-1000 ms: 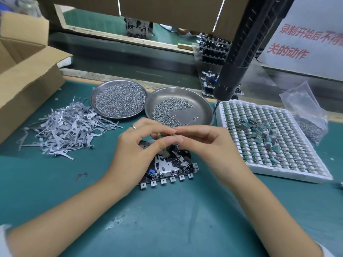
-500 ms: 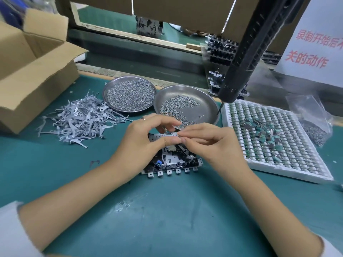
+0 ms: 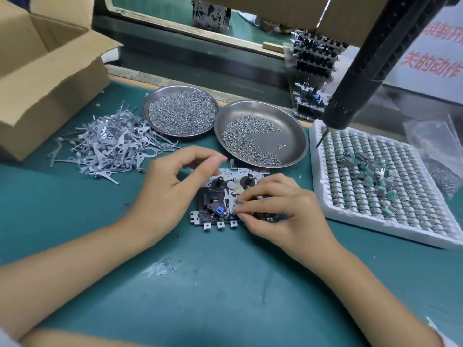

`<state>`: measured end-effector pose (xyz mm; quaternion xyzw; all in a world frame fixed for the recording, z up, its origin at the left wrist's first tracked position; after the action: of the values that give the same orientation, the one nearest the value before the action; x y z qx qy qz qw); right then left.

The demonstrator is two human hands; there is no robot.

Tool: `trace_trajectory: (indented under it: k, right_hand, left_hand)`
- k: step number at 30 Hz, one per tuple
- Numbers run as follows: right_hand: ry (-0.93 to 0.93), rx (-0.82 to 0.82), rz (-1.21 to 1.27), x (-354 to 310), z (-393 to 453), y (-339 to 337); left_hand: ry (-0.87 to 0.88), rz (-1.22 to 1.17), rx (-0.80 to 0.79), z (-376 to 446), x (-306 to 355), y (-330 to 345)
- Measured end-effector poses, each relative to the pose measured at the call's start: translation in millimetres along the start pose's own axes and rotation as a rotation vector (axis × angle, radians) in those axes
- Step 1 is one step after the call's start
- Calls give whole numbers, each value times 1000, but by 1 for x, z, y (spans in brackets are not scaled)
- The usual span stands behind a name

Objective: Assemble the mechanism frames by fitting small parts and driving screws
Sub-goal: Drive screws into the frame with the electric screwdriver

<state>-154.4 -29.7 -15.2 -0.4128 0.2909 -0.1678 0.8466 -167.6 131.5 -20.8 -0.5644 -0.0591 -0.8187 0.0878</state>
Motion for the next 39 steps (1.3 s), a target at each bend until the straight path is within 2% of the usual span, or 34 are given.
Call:
trace_trajectory:
  k: [7, 9, 13, 16, 28, 31, 36, 39]
  right_hand:
    - [-66, -18, -39, -2, -1, 2]
    - [-85, -37, -41, -3, -2, 2]
    - [-8, -68, 72, 0, -1, 3]
    - [32, -71, 117, 0, 0, 2]
    - [127, -82, 210, 5, -2, 1]
    - [164, 94, 152, 7, -1, -12]
    - [406, 629, 20, 25, 2, -65]
    - [543, 714, 24, 38, 21, -92]
  left_hand:
    - [74, 116, -100, -7, 9, 9]
    - [129, 206, -177, -13, 14, 16]
    - [212, 410, -341, -23, 15, 30]
    - [212, 487, -338, -25, 10, 31]
    - [210, 448, -319, -23, 7, 30]
    - [228, 446, -330, -22, 6, 30]
    - [232, 407, -320, -21, 5, 29]
    - [238, 376, -307, -20, 5, 28]
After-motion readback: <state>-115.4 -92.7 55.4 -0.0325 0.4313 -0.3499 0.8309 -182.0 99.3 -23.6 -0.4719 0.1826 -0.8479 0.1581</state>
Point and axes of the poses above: each hand's wrist, its own z-axis towards the middle knuckle, its own y-axis out of the palm, x = y × z, the point moved 7 cm from there along z, towards the middle knuckle, and after that the axes turned 15 degrees about -z, right-handed, at the moved point
